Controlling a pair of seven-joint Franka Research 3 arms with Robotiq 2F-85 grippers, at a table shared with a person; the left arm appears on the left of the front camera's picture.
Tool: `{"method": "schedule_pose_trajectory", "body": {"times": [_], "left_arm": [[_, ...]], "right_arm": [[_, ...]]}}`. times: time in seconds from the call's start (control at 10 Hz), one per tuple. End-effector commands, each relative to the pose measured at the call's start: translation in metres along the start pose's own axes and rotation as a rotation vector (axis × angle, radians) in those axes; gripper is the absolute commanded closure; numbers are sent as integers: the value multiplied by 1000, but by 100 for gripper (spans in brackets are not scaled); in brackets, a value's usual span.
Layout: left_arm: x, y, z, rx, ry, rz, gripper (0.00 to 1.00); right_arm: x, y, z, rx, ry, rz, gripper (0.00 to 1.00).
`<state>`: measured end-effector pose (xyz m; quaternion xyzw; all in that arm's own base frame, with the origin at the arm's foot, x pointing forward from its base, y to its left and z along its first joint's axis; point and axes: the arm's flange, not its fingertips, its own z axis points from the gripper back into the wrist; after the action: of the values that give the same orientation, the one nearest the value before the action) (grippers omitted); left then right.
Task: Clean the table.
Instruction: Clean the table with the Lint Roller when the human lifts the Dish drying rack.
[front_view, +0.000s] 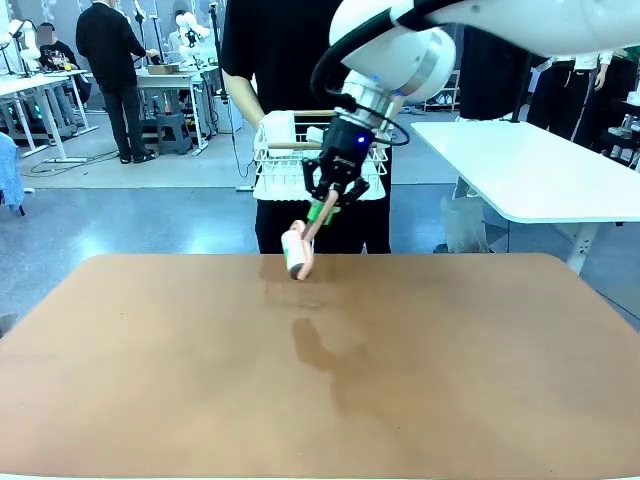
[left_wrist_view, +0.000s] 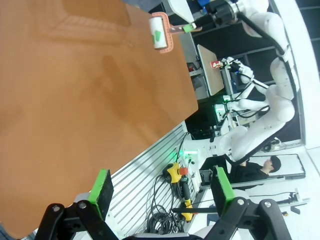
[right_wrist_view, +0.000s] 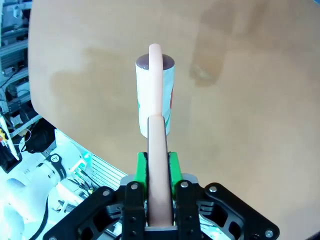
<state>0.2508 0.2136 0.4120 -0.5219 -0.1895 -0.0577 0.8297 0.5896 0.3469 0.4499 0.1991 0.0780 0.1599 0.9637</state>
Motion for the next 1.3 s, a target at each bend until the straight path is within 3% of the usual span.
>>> {"method": "schedule_pose_trajectory", "body": {"times": [0.0,0.3,0.7,1.2], "left_arm": [[-2,-1,1,-19,-13,-29,0],[-2,-1,1,-19,-13,-29,0],[-2,-1,1,-19,-13,-29,0],[-2,-1,1,-19,-13,-29,0]], "right_arm": [[-49,-28,16,-65,-21,-7,79],[-93,-82,60,-152,-71,-61,79],[-146,-177,115,-124,-174,-50,79],[-180,-248,121,-103,-218,-125,79]]}}
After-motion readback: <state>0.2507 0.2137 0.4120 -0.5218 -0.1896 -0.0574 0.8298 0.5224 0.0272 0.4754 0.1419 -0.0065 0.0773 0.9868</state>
